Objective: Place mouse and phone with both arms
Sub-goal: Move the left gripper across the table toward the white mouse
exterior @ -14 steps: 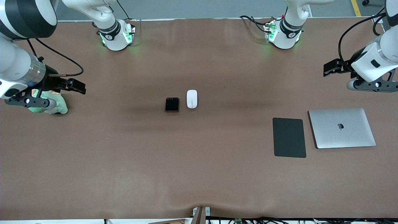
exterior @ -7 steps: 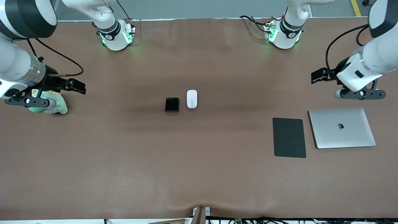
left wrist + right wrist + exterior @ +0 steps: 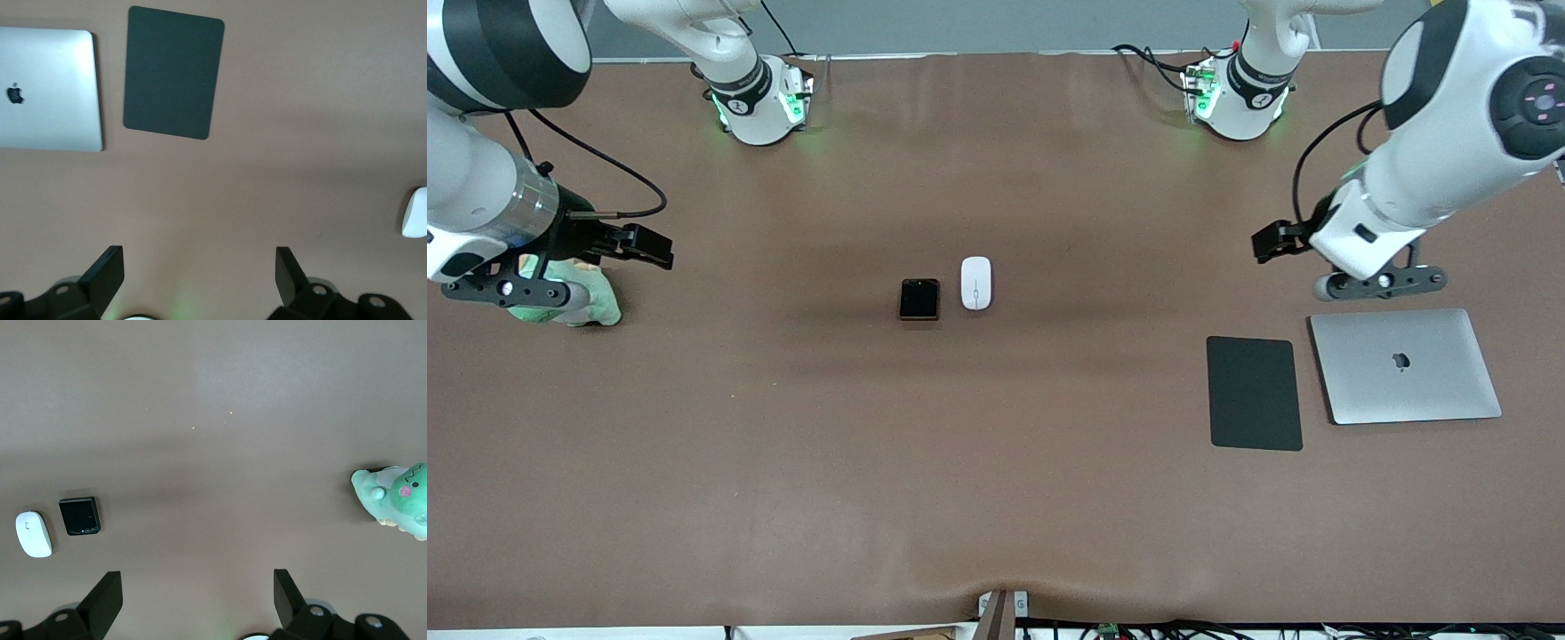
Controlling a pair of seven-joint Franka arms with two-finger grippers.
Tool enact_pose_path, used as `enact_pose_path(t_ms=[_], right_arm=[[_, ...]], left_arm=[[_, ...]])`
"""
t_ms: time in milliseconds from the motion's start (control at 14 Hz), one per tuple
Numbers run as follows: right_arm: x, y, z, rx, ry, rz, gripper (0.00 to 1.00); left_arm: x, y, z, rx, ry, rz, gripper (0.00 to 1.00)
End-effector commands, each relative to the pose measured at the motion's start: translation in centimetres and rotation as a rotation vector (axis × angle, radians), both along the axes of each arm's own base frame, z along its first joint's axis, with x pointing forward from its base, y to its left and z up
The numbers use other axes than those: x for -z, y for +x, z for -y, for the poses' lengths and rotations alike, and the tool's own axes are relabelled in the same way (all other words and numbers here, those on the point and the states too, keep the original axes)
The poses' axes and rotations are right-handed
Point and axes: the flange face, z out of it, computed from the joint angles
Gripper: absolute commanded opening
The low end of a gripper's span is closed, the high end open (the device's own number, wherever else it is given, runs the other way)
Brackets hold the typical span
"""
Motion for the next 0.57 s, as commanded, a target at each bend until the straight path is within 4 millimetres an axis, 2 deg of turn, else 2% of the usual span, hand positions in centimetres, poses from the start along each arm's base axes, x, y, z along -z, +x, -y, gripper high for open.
enact_pose_path(t_ms=[0,286,500], right_arm=[[-0.5,0.1,-0.4,0.013,0.01,-0.004,1.0],[-0.5,0.1,-0.4,0.013,0.01,-0.004,1.0],[-0.4,0.2,-0.4,0.013,0.01,-0.005,1.0]], left_arm=[[1.0,-1.1,2.3,-0.05,-0.013,0.032,1.0],[3.7,-2.7,6.3,-0.09,0.0,0.019,1.0],[4.7,-2.8,6.9,-0.131,-0.004,0.036,1.0]])
